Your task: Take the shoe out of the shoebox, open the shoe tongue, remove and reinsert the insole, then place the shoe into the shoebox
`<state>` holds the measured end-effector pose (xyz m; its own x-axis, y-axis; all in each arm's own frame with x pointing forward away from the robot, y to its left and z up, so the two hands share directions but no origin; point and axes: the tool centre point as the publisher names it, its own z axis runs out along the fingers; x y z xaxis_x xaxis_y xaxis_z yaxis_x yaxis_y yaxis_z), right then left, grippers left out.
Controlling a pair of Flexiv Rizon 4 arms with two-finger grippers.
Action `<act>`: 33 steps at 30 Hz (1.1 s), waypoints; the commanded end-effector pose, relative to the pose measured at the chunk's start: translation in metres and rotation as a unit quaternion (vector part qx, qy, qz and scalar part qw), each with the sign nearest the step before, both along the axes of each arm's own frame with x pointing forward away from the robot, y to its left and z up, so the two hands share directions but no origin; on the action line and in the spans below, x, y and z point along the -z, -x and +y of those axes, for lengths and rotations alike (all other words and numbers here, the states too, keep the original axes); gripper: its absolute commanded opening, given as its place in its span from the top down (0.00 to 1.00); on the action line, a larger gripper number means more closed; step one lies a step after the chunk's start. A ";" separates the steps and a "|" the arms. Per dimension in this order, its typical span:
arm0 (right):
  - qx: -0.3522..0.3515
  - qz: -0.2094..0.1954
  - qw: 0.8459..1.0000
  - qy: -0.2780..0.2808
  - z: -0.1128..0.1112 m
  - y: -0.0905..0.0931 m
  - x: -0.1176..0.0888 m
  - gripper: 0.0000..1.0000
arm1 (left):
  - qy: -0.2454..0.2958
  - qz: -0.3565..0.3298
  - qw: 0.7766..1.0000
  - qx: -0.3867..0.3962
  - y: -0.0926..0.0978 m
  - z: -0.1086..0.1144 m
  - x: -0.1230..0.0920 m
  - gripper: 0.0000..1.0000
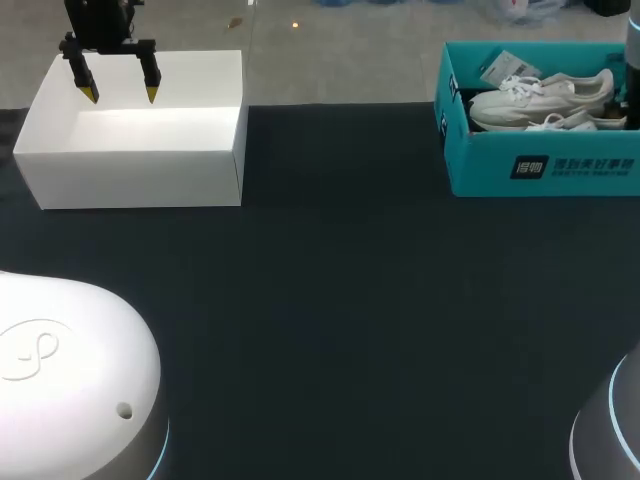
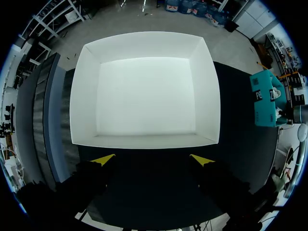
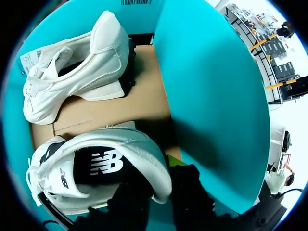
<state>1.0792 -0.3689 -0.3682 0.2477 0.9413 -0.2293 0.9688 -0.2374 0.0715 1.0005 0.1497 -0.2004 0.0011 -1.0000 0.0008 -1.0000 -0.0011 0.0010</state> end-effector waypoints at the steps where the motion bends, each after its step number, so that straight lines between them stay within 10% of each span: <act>1: 0.009 0.005 1.000 0.002 -0.004 -0.003 -0.015 1.00 | 0.000 0.000 1.000 0.000 0.000 0.000 0.000 0.00; 33: 0.011 -0.093 0.995 -0.042 0.009 0.029 -0.208 1.00 | 0.000 0.000 1.000 0.000 0.000 0.000 0.000 0.00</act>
